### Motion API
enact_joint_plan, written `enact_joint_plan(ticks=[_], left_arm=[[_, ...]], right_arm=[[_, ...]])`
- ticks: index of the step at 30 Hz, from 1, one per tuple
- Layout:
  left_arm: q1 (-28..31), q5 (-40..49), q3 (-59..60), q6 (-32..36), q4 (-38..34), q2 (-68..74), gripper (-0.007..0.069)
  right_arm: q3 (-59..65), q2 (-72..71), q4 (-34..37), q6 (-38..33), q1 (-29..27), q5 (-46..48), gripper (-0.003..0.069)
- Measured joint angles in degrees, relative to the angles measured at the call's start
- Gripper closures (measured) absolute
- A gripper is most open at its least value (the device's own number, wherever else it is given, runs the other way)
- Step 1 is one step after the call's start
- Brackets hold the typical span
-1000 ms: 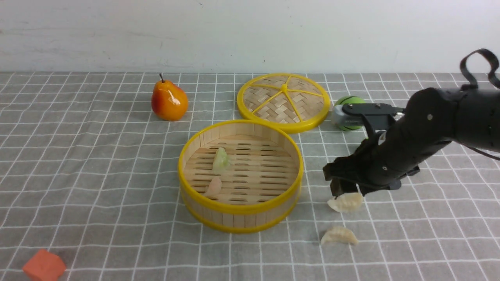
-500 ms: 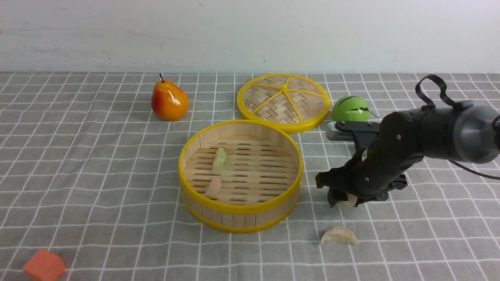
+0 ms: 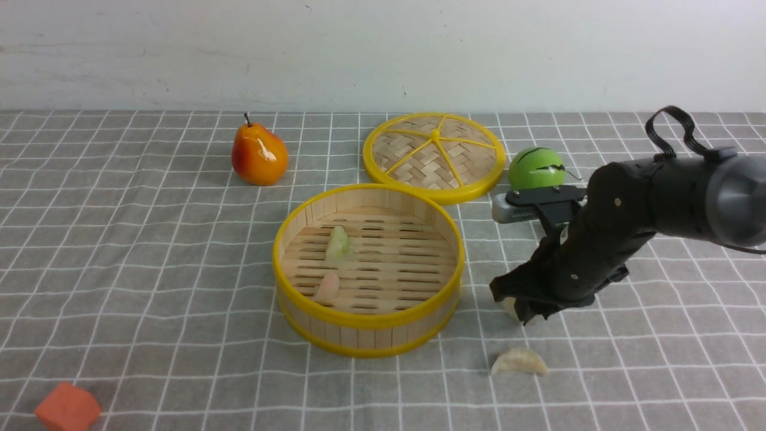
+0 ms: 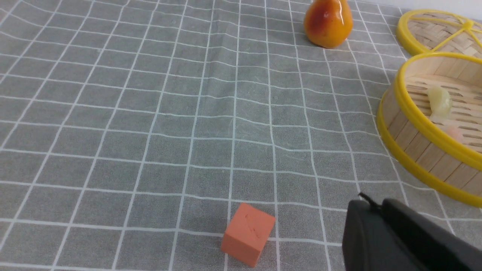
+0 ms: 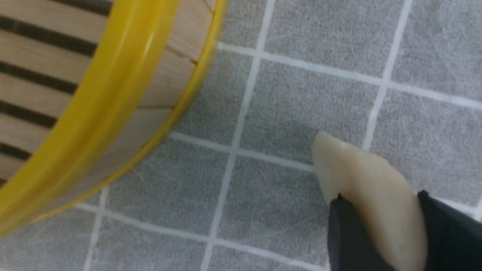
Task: Put the dumplings into the steamer on the table with the grey tablecloth.
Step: 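Reach for and grasp a dumpling lying on the table beside the steamer, then place the dumpling in the bamboo steamer basket with the right gripper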
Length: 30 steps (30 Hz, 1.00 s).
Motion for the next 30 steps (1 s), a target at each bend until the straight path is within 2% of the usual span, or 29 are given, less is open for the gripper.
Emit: enact_joint_plan(ticks=[8,17,26,30], left_arm=[[0.0,-0.5,0.0,0.0,0.9,0.0,0.0585],[0.0,-2.1,0.0,0.0,2.1,0.0,0.0585],[0.0,-2.3,0.0,0.0,2.2,0.0,0.0585],[0.0,-2.3,0.0,0.0,2.2,0.0,0.0585]], right_arm=[[-0.5,-7.9,0.2,-1.0,0.2,-3.7,0.0458],[-4.8,-8.6,3.5,-1.5,5.2,-12.9,0.0458],[-5.2,3.2,5.5,-1.7,11.5,-29.5,0.0458],[-5.2,7.3,5.7,-1.7,11.7,-31.1,0.0458]])
